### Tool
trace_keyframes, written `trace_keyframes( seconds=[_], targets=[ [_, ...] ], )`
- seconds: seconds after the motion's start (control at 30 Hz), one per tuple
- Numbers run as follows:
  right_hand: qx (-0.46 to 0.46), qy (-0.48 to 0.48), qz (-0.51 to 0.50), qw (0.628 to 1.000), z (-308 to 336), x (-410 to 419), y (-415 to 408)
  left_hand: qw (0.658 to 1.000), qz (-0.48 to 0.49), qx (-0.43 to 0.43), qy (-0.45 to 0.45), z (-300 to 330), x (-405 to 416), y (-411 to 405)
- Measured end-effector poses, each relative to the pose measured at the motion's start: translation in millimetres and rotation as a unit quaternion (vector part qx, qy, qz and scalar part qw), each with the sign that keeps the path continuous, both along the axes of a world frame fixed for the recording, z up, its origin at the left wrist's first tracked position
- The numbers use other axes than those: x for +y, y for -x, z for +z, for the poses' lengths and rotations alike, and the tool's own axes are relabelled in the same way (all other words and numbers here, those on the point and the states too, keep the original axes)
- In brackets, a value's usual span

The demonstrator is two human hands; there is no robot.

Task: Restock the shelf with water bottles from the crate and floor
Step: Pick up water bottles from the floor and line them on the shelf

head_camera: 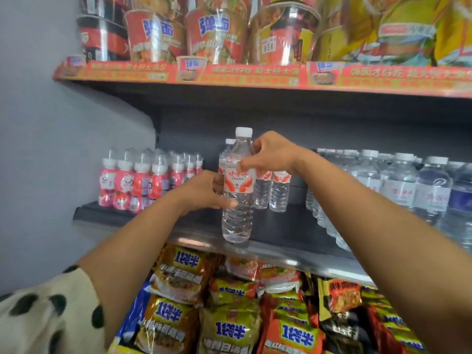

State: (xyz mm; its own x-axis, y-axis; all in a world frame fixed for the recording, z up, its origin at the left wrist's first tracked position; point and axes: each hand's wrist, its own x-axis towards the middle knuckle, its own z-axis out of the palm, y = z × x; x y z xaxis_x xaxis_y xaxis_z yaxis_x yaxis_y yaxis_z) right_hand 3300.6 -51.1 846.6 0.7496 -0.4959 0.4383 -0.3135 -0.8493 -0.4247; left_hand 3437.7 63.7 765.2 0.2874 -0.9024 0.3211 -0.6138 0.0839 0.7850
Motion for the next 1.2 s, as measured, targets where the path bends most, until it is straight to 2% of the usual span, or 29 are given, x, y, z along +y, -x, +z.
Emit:
trace_keyframes(
  seconds=[0.17,0.47,0.7,0.8,1.0,1.2],
  targets=[
    [0.002,-0.014,0.005,1.0,4.3,-46.4,-43.3,0.999,0.03,0.01,0.026,1.3,-51.7,-38.7],
    [0.019,-0.03,0.026,0.999,-11.8,-112.2,-110.9,0.997,0.078,0.004,0.006,-15.0,-115.8,-96.5],
    [0.078,-0.002,0.009,0.997,-3.0,-125.0,-129.5,0.996,0.094,0.006,0.009,-22.9,-126.3,-113.1],
    [0.103,0.005,-0.008,0.995,3.5,-123.8,-132.0,0.996,0.076,-0.013,-0.05,-35.7,-125.0,-114.5],
    [0.093,-0.011,-0.023,0.995,3.4,-128.2,-144.2,0.986,0.122,-0.09,-0.069,-43.7,-141.4,-121.5],
    [0.062,-0.014,-0.05,0.997,-4.6,-144.2,-154.7,0.985,0.136,-0.08,-0.075,-45.4,-155.9,-128.5]
  ],
)
